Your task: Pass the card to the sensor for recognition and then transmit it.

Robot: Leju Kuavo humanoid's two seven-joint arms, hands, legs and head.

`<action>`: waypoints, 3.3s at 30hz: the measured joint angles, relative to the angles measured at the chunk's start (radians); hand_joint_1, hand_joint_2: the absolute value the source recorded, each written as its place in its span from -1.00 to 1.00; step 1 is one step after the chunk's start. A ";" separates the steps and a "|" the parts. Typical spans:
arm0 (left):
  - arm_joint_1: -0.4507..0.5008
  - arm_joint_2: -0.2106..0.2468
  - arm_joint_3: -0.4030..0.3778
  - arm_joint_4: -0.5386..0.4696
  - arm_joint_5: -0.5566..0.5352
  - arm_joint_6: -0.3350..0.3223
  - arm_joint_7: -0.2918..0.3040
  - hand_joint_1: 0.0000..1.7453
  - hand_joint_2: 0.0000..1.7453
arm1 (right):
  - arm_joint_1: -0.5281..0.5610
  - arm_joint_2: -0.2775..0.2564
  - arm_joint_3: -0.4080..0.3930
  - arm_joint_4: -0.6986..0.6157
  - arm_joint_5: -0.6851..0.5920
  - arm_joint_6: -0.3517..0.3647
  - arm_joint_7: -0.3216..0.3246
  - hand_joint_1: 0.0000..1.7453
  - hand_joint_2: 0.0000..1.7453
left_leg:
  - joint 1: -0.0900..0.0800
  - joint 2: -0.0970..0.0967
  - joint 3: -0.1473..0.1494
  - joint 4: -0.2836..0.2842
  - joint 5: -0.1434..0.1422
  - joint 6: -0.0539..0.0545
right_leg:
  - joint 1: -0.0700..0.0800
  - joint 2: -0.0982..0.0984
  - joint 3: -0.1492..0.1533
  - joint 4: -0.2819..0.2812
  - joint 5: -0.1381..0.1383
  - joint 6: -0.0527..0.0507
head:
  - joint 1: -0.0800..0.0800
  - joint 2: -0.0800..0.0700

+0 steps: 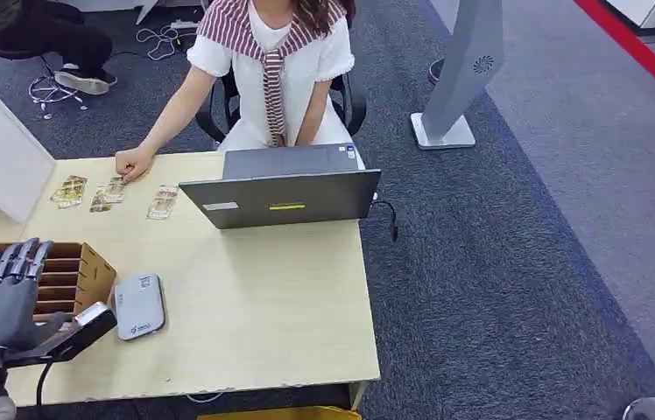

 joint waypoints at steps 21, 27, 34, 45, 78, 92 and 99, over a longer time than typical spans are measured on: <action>0.088 0.003 -0.031 -0.053 0.000 0.025 -0.005 -1.00 1.00 | 0.000 0.000 0.014 0.003 -0.038 -0.003 -0.008 -1.00 1.00 | 0.000 0.000 0.000 0.000 0.000 0.000 | 0.000 0.000 0.000 0.000 0.000 0.000 | 0.000 0.000; 0.123 0.003 -0.031 -0.081 0.000 0.027 0.005 -1.00 1.00 | 0.000 0.000 0.016 0.004 -0.050 -0.003 -0.013 -1.00 1.00 | 0.000 0.000 -0.001 0.000 0.000 0.000 | 0.000 0.000 0.000 0.000 0.000 0.000 | 0.000 0.000; 0.138 0.003 -0.031 -0.082 0.006 0.034 0.016 -1.00 1.00 | 0.000 0.000 0.018 0.004 -0.050 -0.003 -0.013 -1.00 1.00 | 0.000 0.000 -0.001 0.000 0.000 0.000 | 0.000 0.000 0.000 0.000 0.000 0.000 | 0.000 0.000; 0.142 0.003 -0.029 -0.082 0.000 0.044 0.037 -1.00 1.00 | 0.000 0.000 0.019 0.004 -0.050 -0.003 -0.013 -1.00 1.00 | 0.000 0.000 -0.001 0.000 0.000 0.000 | 0.000 0.000 0.000 0.000 0.000 0.000 | 0.000 0.000; 0.125 0.002 0.062 0.006 -0.021 0.047 0.066 -1.00 1.00 | -0.004 0.000 0.046 0.005 -0.050 -0.005 -0.005 -1.00 1.00 | 0.001 0.000 -0.001 0.000 0.000 0.000 | 0.001 0.000 0.000 0.000 0.000 0.000 | 0.000 0.000; 0.125 -0.003 0.081 0.008 -0.015 0.042 0.069 -1.00 1.00 | -0.004 0.000 0.047 0.005 -0.053 -0.006 -0.005 -1.00 1.00 | 0.001 0.000 -0.001 0.000 0.000 0.000 | 0.001 0.000 0.000 0.000 0.000 0.000 | 0.000 0.000; 0.125 -0.008 0.090 0.015 -0.012 0.035 0.069 -1.00 1.00 | -0.003 0.000 0.050 0.006 -0.053 -0.006 -0.006 -1.00 1.00 | 0.001 0.000 -0.001 0.000 0.000 0.000 | 0.001 0.000 0.000 0.000 0.000 0.000 | 0.000 0.000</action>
